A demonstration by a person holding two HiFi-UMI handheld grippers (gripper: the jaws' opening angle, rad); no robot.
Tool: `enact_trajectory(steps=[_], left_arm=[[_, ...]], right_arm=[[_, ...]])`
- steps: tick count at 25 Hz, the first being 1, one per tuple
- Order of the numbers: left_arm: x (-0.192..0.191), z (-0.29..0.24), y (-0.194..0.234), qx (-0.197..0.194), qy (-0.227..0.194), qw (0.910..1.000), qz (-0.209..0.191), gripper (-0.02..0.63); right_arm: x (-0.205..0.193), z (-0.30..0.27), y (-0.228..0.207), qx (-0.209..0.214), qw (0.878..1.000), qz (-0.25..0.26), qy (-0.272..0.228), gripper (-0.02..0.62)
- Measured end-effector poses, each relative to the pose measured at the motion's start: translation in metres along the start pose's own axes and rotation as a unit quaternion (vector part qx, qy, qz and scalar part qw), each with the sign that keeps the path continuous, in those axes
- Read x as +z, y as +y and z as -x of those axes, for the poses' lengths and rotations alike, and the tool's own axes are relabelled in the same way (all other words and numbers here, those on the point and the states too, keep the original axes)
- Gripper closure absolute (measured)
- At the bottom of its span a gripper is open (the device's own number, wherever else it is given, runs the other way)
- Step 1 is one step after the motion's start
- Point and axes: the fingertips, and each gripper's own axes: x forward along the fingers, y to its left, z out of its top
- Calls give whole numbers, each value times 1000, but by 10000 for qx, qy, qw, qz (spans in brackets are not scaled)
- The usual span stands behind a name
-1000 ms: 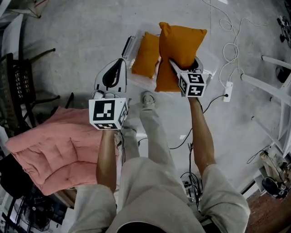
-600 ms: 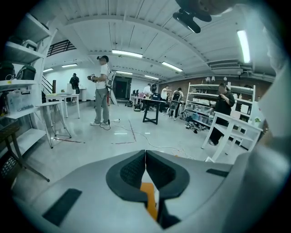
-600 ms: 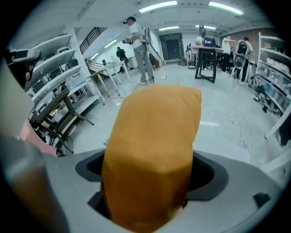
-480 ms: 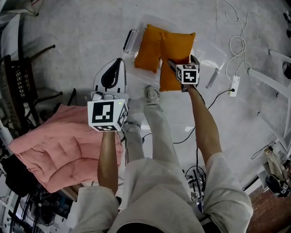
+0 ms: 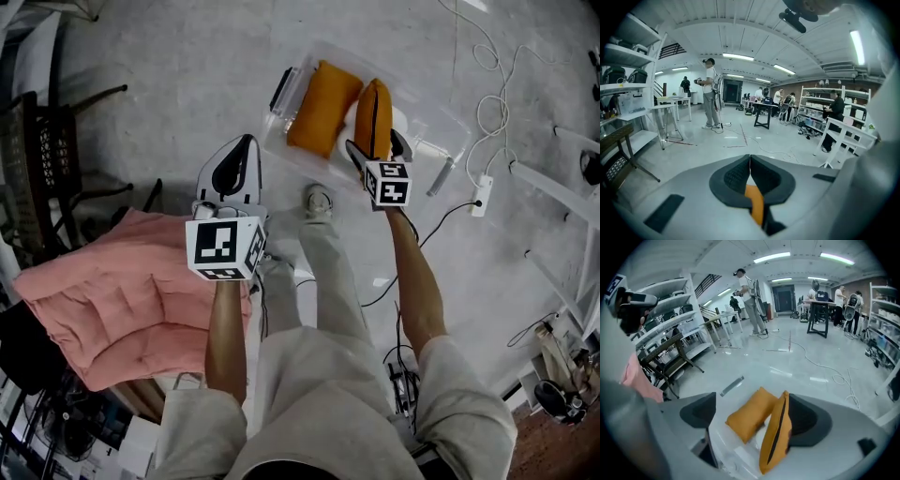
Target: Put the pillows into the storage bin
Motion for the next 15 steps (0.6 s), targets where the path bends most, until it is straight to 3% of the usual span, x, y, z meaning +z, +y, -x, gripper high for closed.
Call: enact_trajectory(steps=[4, 6, 15], left_arm=[[5, 27, 23, 213, -89, 9997, 99, 594], [7, 42, 36, 322, -161, 9992, 159, 594], [-8, 128, 90, 884, -294, 9926, 781, 595]], right_arm=[[38, 27, 37, 99, 9981, 456, -402, 177], [59, 46, 58, 149, 9954, 674, -657, 252], [144, 127, 191, 779, 9746, 1403, -1564, 431]])
